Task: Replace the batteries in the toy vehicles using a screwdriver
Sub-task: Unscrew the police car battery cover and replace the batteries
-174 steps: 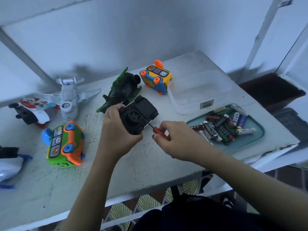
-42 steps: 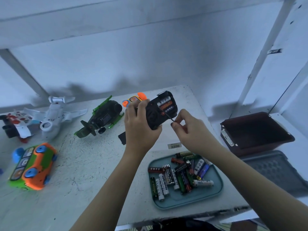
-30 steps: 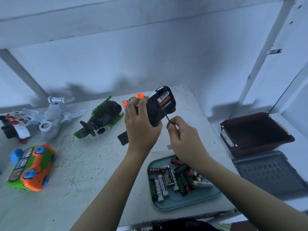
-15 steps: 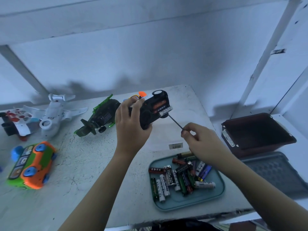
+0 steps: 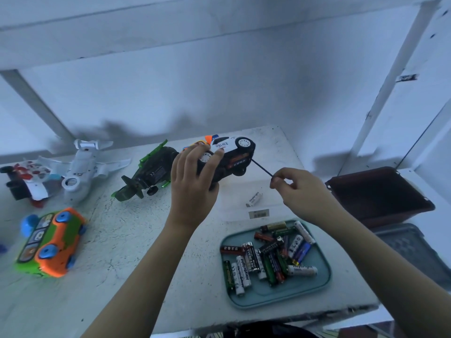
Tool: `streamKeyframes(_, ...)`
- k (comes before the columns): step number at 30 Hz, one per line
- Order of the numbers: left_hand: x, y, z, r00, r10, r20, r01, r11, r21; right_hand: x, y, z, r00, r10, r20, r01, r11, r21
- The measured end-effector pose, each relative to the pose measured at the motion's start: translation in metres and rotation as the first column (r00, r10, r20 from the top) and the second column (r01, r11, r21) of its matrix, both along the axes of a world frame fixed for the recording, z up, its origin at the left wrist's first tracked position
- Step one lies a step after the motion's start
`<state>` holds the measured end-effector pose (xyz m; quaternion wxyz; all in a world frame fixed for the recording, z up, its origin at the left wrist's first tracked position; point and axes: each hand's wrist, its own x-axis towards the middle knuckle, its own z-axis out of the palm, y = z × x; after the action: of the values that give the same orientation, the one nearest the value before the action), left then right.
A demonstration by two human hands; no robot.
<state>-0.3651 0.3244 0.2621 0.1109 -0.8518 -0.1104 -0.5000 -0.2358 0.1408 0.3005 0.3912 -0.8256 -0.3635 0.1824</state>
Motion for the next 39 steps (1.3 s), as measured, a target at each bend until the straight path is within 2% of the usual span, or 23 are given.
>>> streamKeyframes(4, 0.0, -0.004, 0.001, 0.999, -0.04, 0.017, 0.042, 0.982, -0.186, 0.0, 0.0, -0.002, 1.0, -0.021, -0.014, 0.021, 0.999, 0.036)
streamKeyframes(9, 0.001, -0.008, 0.0, 0.995, -0.091, 0.041, 0.1, 0.912, -0.399, 0.001, 0.001, -0.005, 1.0, -0.006, 0.018, 0.004, 0.996, 0.086)
streamKeyframes(12, 0.002, -0.01, -0.002, 0.995, -0.09, 0.043, 0.1, 0.881, -0.462, 0.001, 0.001, -0.006, 0.996, -0.001, 0.093, -0.009, 0.995, 0.099)
streamKeyframes(18, 0.004, -0.014, -0.001, 0.991, -0.11, 0.08, 0.136, 0.828, -0.545, 0.005, 0.002, -0.007, 0.997, 0.025, 0.076, -0.034, 0.992, 0.125)
streamKeyframes(21, 0.005, -0.009, -0.001, 0.992, -0.104, 0.076, 0.128, 0.824, -0.552, 0.009, -0.001, -0.007, 0.995, 0.049, 0.09, -0.063, 0.985, 0.158)
streamKeyframes(24, 0.003, -0.003, -0.004, 0.996, -0.07, 0.048, 0.084, 0.833, -0.546, 0.011, -0.007, -0.006, 0.988, 0.089, 0.125, -0.105, 0.987, 0.125)
streamKeyframes(27, 0.001, 0.0, -0.003, 0.999, -0.04, 0.018, 0.043, 0.845, -0.533, 0.01, -0.012, -0.005, 0.979, 0.149, 0.141, -0.152, 0.988, 0.009)
streamKeyframes(32, 0.001, 0.006, -0.003, 0.999, -0.036, -0.028, 0.022, 0.916, -0.401, 0.006, -0.015, 0.002, 0.964, 0.217, 0.156, -0.18, 0.959, -0.219)
streamKeyframes(36, 0.003, 0.007, -0.006, 0.999, -0.042, -0.002, 0.039, 0.94, -0.338, 0.002, -0.012, 0.008, 0.976, 0.191, 0.107, -0.174, 0.973, -0.151)
streamKeyframes(39, 0.003, 0.0, -0.004, 0.998, -0.042, 0.043, 0.056, 0.916, -0.397, -0.002, -0.004, 0.007, 0.985, 0.138, 0.105, -0.131, 0.989, -0.067)
